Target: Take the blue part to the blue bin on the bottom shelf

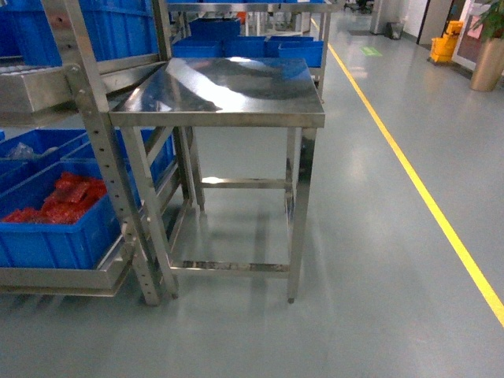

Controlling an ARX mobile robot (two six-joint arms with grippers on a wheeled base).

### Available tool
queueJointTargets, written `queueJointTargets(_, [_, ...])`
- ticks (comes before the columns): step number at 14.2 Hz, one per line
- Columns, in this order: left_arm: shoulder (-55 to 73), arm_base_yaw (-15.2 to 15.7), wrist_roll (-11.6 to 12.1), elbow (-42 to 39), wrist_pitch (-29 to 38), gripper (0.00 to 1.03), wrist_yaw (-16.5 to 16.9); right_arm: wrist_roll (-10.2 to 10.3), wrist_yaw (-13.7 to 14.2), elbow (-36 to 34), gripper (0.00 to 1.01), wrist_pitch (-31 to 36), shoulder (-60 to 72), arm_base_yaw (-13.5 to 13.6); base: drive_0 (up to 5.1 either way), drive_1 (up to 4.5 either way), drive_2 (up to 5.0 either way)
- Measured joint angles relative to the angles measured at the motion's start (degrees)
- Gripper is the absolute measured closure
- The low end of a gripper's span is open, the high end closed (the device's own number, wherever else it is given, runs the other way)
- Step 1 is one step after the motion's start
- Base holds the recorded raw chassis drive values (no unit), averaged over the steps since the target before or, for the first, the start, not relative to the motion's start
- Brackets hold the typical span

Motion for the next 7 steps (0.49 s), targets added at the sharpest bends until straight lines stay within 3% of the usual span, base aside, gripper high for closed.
queueJointTargets(7, [-0.07,0.0,0.0,0.0,-0.13,0.6,-0.04,0.0,0.0,0.0,0.03,0.11,-0.02,0.0,0.0,4.13,-4.2])
